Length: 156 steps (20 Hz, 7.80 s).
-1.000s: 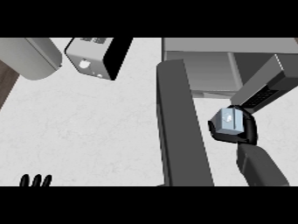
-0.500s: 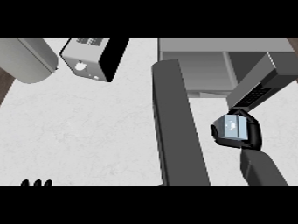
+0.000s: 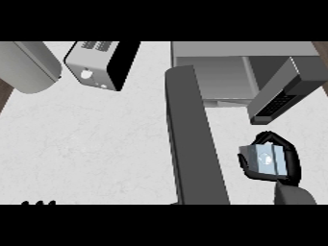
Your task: Pick up the milk, place it into the microwave and close the microwave
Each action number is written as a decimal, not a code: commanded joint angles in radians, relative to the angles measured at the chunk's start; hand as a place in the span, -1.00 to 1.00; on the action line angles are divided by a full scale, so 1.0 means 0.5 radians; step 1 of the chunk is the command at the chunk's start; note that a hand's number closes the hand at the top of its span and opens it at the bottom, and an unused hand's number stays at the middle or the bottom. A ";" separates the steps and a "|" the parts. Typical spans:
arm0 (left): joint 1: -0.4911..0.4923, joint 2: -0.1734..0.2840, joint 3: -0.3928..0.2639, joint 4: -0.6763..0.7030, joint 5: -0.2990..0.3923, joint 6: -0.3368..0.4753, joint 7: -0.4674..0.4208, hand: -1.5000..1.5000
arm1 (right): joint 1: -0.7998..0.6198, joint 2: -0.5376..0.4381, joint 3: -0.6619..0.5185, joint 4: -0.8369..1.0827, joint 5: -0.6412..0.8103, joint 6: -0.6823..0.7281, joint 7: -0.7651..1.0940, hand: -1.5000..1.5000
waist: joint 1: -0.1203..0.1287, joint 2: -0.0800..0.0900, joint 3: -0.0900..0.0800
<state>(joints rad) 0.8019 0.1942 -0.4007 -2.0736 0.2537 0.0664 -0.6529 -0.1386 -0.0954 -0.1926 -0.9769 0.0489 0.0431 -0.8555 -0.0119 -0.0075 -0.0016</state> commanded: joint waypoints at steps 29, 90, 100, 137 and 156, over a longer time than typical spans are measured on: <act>0.119 0.129 0.150 0.118 0.149 -0.130 -0.207 -1.00 | -0.880 0.149 0.159 0.539 -0.126 -0.575 0.501 1.00 | 0.085 0.028 0.006; -0.287 0.197 0.182 0.335 0.180 -0.277 -0.055 -1.00 | -1.677 -0.307 0.256 1.931 0.564 -2.018 0.579 -1.00 | 0.441 0.178 0.017; -0.342 0.189 0.248 0.372 0.195 -0.268 -0.083 -1.00 | -1.792 -0.132 0.286 1.908 0.592 -1.751 0.529 -1.00 | 0.423 0.172 0.020; -0.231 0.112 0.112 0.266 0.041 -0.117 0.076 -1.00 | -1.047 -0.015 -0.163 1.668 0.096 -0.218 -0.485 -1.00 | 0.074 0.036 0.008; -0.610 0.149 -0.077 0.633 -0.196 -0.286 0.258 -1.00 | -0.378 -0.317 -0.092 1.190 0.035 0.187 -0.609 1.00 | -0.003 0.011 0.003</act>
<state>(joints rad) 0.5619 0.2599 -0.4140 -1.7956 0.1932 -0.0635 -0.5742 -0.3963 -0.2163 -0.2414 -0.3357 0.0760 0.0595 -1.0635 -0.0074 -0.0010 -0.0001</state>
